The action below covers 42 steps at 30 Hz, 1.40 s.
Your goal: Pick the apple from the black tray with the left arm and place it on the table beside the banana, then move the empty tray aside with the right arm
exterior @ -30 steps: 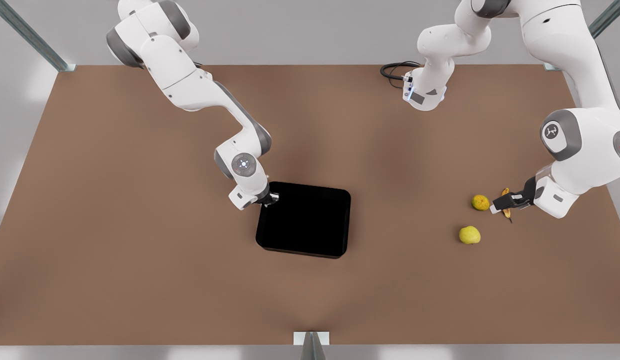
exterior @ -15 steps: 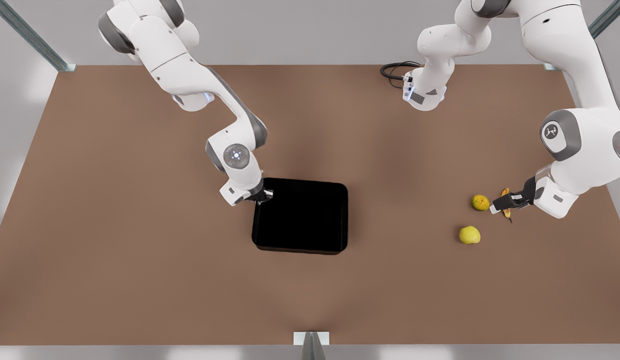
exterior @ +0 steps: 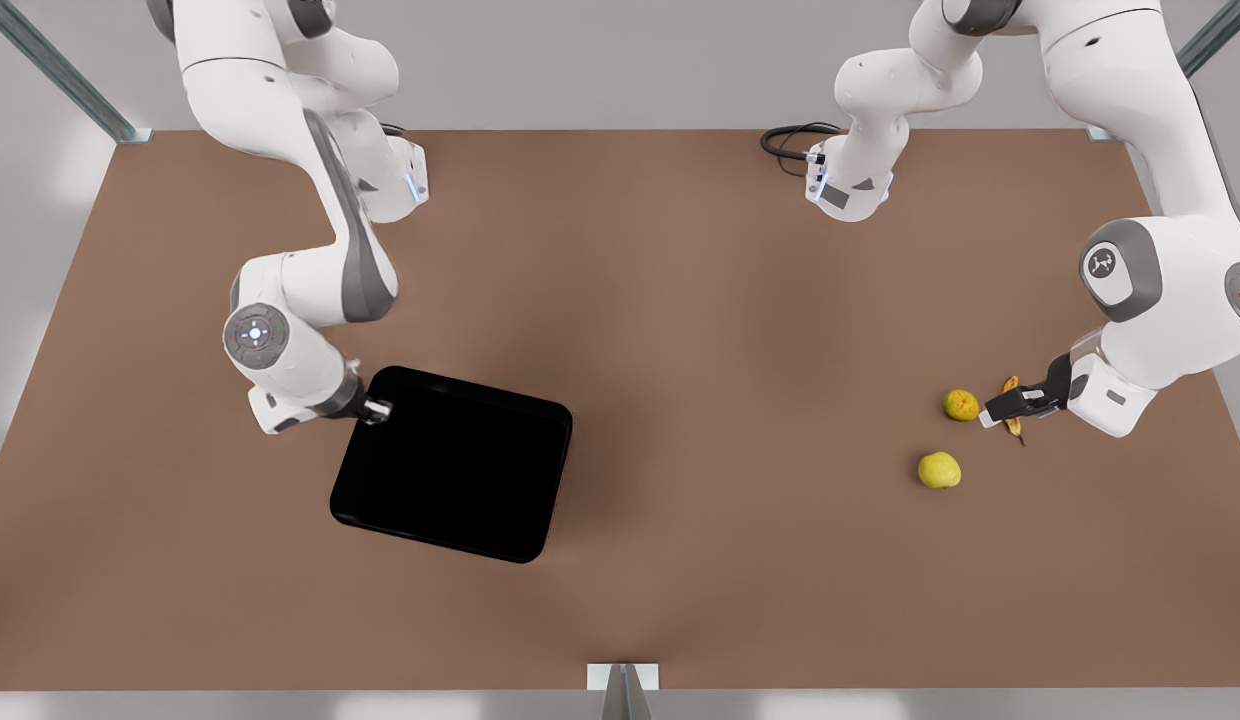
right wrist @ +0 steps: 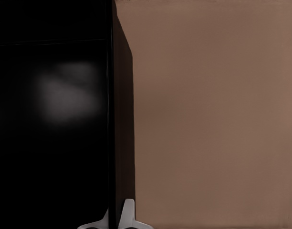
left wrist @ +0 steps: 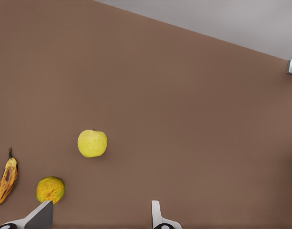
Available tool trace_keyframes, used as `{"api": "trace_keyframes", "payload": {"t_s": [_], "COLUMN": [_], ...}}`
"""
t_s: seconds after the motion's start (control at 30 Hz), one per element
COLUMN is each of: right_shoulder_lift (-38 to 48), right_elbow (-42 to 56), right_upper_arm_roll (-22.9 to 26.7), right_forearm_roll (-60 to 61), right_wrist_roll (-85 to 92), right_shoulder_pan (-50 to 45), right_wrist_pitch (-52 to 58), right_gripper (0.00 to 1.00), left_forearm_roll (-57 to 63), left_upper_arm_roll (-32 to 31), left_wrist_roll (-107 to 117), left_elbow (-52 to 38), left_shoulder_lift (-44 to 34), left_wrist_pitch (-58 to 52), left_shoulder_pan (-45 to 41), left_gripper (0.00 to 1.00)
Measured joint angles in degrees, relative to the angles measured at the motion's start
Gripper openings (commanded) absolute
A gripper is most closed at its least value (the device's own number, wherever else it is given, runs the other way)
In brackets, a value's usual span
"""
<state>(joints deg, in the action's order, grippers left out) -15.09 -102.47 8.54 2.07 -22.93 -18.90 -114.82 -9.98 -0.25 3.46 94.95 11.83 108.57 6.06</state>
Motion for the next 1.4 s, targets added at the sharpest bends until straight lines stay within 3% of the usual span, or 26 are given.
{"api": "trace_keyframes", "payload": {"t_s": [0.27,0.57,0.77,0.8,0.87,0.93,1.1,1.17,1.23,1.27,1.33,1.4], "right_shoulder_lift": [-0.44,-6.98,-18.27,-19.16,-19.83,-19.82,-17.22,-15.50,-12.97,-12.19,-11.59,-11.48], "right_elbow": [3.95,7.91,11.83,12.00,12.21,12.51,24.50,30.12,33.48,34.07,34.52,34.64], "right_upper_arm_roll": [11.24,13.81,16.52,16.68,16.95,18.05,18.39,14.22,-4.74,-10.30,-14.51,-15.71], "right_forearm_roll": [1.14,4.89,8.28,8.87,10.29,13.57,15.55,16.13,11.00,7.67,3.18,0.59], "right_wrist_roll": [18.90,40.29,50.38,51.74,54.07,55.90,58.64,58.94,58.34,57.69,56.44,55.37], "right_shoulder_pan": [0.60,5.75,6.82,6.94,7.00,6.79,5.99,8.08,18.86,21.76,24.46,25.93], "right_wrist_pitch": [3.91,4.95,3.90,3.53,2.91,2.41,8.54,12.98,16.13,17.38,19.35,20.77], "right_gripper": [0.13,0.12,0.13,0.20,0.76,1.00,1.00,1.00,1.00,1.00,1.00,1.00], "left_forearm_roll": [0.00,0.00,0.00,0.02,0.40,0.79,1.85,3.04,4.02,4.32,4.74,4.91], "left_upper_arm_roll": [0.00,0.01,-0.08,-0.13,-0.17,-0.18,-0.19,-0.11,0.04,0.06,-0.04,-0.09], "left_wrist_roll": [0.13,0.22,0.26,0.26,0.26,0.27,-0.02,-0.57,-1.18,-1.47,-1.94,-2.35], "left_elbow": [0.03,0.10,0.04,-0.01,-0.07,-0.12,-3.21,-5.14,-6.60,-6.86,-7.05,-7.10], "left_shoulder_lift": [0.00,-0.01,0.01,0.03,0.05,0.08,0.91,0.90,0.92,1.02,1.18,1.22], "left_wrist_pitch": [0.00,0.00,0.01,0.02,0.04,0.07,0.02,-1.72,-4.04,-4.91,-6.25,-7.19], "left_shoulder_pan": [0.01,0.01,0.02,-0.10,-0.55,-0.70,-2.04,-2.28,-2.13,-2.03,-2.12,-2.21], "left_gripper": [1.00,1.00,1.00,1.00,1.00,1.00,1.00,1.00,1.00,1.00,1.00,1.00]}}
